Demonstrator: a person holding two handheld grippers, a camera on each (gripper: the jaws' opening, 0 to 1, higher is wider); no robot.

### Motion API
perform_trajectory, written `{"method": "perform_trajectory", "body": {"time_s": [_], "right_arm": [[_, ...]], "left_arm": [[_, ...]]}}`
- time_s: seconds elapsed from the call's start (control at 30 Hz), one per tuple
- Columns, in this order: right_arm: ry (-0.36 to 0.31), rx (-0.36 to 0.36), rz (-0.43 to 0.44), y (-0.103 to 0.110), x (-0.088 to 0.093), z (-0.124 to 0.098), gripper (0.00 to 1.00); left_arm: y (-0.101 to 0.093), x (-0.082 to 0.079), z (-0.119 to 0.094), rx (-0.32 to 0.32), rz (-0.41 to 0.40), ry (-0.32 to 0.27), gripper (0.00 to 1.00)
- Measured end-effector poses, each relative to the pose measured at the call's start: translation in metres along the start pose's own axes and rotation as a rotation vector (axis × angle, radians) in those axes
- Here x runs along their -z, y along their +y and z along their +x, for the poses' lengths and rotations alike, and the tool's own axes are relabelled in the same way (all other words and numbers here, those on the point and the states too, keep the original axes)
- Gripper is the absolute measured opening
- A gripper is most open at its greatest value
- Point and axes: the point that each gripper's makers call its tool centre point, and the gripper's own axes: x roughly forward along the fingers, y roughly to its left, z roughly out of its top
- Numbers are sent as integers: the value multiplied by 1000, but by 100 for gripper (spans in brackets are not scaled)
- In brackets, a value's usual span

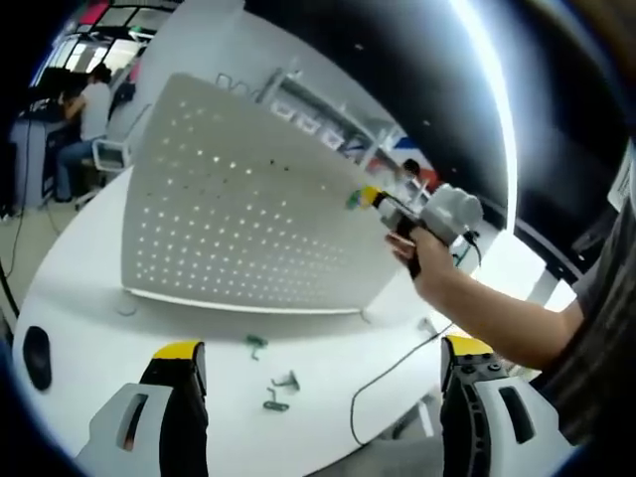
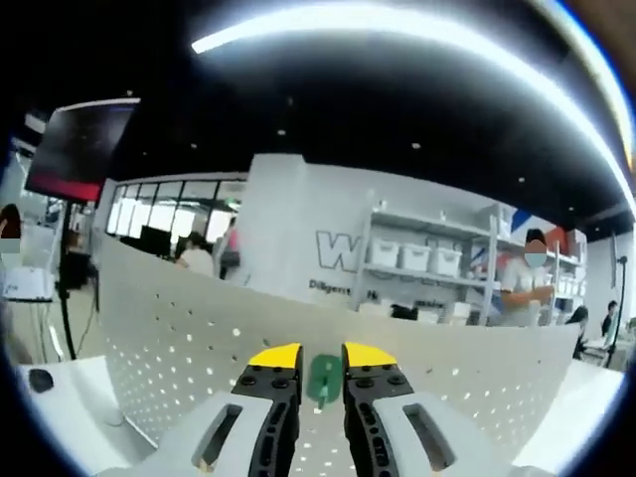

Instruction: Insert the hook assembly into the mounting plate slot until the hook locks in place.

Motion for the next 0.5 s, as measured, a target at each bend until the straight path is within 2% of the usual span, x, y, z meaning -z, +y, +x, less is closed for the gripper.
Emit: {"method": "perform_trajectory", "body": {"time_s": [0.13,0.33,0.5], "right_arm": [[-15,-18,14,6,-6,-16,14],[11,-45,50,14,0,-46,14],[85,-129,95,40,23,-75,16]], "left_arm": [[-2,6,-2,2,-3,11,100],[-7,14,-2,6,5,25,100],[-4,29,-2,-10,44,78,100]]}}
